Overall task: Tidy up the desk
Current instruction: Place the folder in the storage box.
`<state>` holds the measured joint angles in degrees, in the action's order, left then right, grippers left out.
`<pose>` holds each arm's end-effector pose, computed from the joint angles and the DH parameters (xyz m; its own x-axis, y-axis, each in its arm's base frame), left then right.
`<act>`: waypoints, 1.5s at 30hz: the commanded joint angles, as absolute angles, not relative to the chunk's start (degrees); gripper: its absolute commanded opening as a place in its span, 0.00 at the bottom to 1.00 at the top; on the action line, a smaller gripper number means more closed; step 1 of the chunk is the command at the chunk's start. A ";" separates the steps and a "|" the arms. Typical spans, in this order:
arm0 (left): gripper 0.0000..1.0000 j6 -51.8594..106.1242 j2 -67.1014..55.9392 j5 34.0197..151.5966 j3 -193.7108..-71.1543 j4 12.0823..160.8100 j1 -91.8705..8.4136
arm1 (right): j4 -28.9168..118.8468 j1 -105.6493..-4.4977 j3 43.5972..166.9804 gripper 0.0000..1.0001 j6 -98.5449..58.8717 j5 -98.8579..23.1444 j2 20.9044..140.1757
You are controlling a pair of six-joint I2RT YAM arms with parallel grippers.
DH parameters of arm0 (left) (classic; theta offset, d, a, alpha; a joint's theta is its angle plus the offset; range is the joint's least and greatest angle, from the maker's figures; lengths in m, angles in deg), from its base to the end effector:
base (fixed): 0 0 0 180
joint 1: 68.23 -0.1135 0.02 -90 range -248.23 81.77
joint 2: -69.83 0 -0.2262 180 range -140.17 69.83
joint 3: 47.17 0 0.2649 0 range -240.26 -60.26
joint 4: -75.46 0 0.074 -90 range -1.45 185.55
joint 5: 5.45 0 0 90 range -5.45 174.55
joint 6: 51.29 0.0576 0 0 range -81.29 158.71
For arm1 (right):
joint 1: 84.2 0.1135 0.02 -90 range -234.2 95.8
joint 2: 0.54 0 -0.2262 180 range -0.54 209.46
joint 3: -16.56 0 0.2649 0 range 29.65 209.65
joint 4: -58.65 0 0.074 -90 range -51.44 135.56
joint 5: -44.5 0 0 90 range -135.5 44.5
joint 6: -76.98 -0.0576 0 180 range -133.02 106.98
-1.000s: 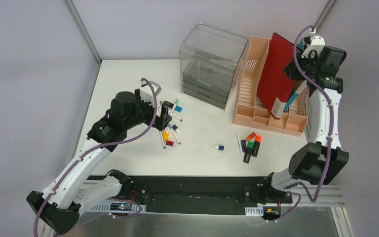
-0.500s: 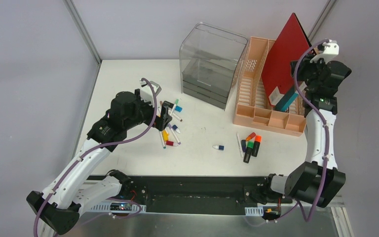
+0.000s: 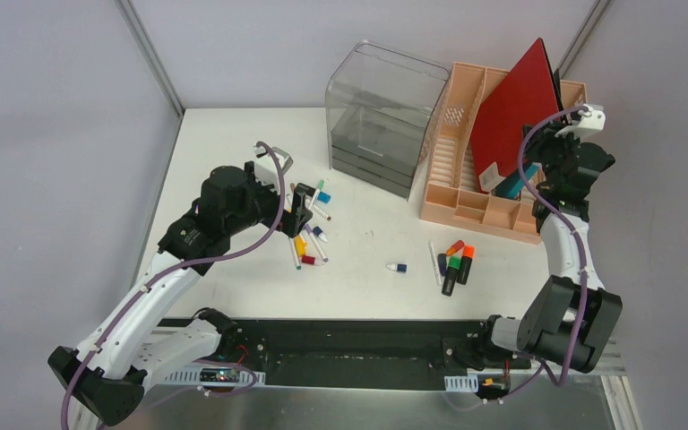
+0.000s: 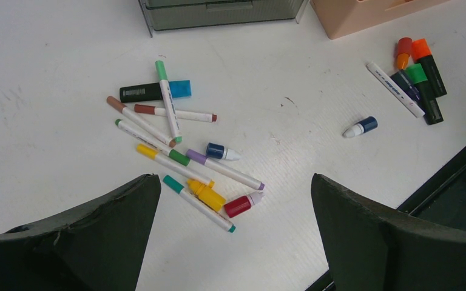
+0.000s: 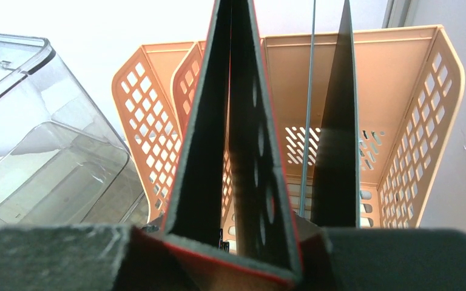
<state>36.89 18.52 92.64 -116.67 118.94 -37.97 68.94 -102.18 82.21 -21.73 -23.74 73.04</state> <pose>0.2108 -0.1323 0.3168 -0.3881 0.1900 -0.9018 0.5968 0.7975 -0.0888 0.3355 -0.0864 0.2992 0.0288 0.1385 -0.9899 -0.0708 0.9881 0.1362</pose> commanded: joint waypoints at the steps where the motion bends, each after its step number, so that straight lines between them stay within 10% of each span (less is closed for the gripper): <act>1: 0.99 38.13 19.01 93.26 -116.60 116.40 -38.52 | 77.57 -101.95 80.99 0.00 -21.31 -21.81 72.29; 15: 0.99 38.09 18.19 93.73 -116.52 116.38 -38.50 | 66.45 -101.95 78.08 0.13 -13.43 -14.65 65.35; 34: 0.99 38.12 17.70 93.36 -115.87 115.77 -38.48 | 39.68 -101.95 90.41 0.98 -4.74 -10.99 58.47; 45: 0.99 35.70 16.12 96.54 -115.27 113.83 -39.24 | 17.82 -101.95 87.32 0.99 -0.46 5.18 50.66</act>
